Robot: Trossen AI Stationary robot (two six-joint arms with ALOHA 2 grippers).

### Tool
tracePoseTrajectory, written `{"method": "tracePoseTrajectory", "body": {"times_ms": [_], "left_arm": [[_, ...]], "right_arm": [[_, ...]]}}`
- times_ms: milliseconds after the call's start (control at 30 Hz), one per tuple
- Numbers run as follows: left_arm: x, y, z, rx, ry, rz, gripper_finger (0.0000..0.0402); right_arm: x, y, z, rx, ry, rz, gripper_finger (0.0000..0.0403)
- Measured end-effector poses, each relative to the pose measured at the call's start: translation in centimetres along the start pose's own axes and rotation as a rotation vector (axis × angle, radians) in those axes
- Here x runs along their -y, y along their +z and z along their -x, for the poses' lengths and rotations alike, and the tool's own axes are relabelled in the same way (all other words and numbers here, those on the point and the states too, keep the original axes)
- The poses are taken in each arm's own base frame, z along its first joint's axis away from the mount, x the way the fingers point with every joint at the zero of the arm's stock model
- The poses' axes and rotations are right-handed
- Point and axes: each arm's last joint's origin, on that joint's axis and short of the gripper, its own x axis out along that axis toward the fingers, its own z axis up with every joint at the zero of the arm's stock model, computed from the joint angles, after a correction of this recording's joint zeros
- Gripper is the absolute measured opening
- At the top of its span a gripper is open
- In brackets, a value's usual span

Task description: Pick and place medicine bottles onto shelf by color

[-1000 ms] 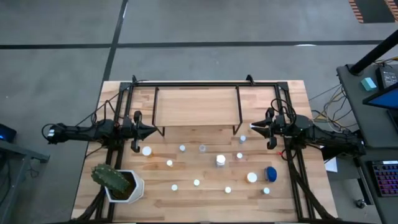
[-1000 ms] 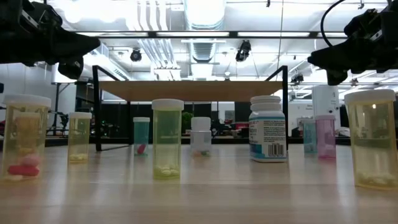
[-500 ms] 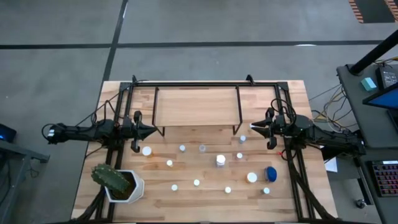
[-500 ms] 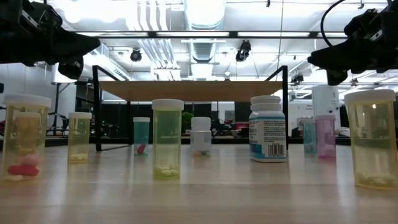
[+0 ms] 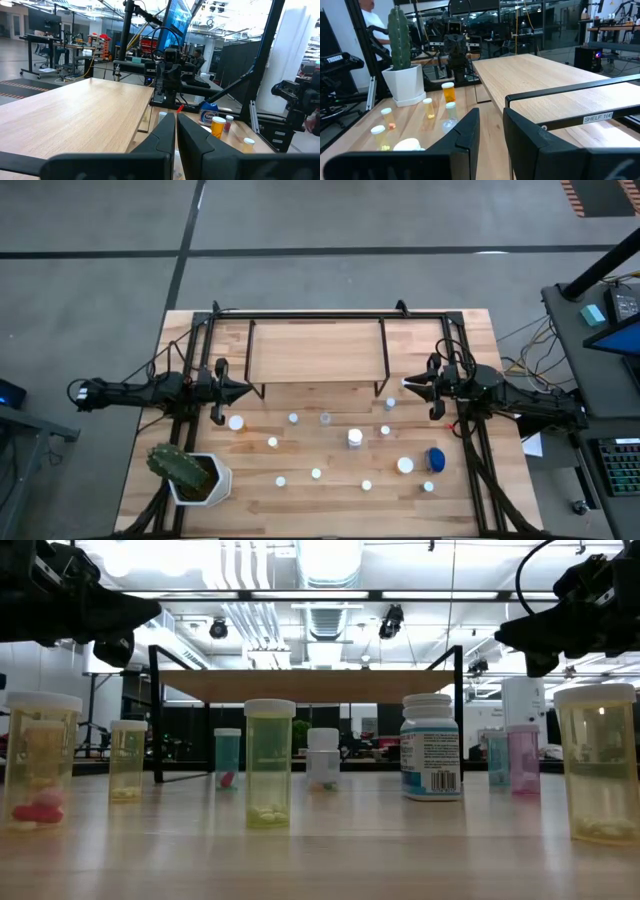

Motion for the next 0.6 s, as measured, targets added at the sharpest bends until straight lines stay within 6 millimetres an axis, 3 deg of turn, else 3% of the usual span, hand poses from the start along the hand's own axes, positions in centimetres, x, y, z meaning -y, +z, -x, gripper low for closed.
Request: {"method": "tracePoseTrajectory", "body": {"times_ms": [200,433,600], "left_arm": [[0.0,0.0,0.0,0.0,0.0,0.0,0.0],[0.0,0.0,0.0,0.0,0.0,0.0,0.0],[0.0,0.0,0.0,0.0,0.0,-0.004,0.0]], "right_arm": [[-0.01,0.02,0.0,0.001,0.003,-0.044,0.0077],[-0.1,0.02,-0.02,-0.011,0.032,-0.551,0.0077],[-0.03,0.15,-0.02,0.011,0.013,-0.717,0.0077]]}}
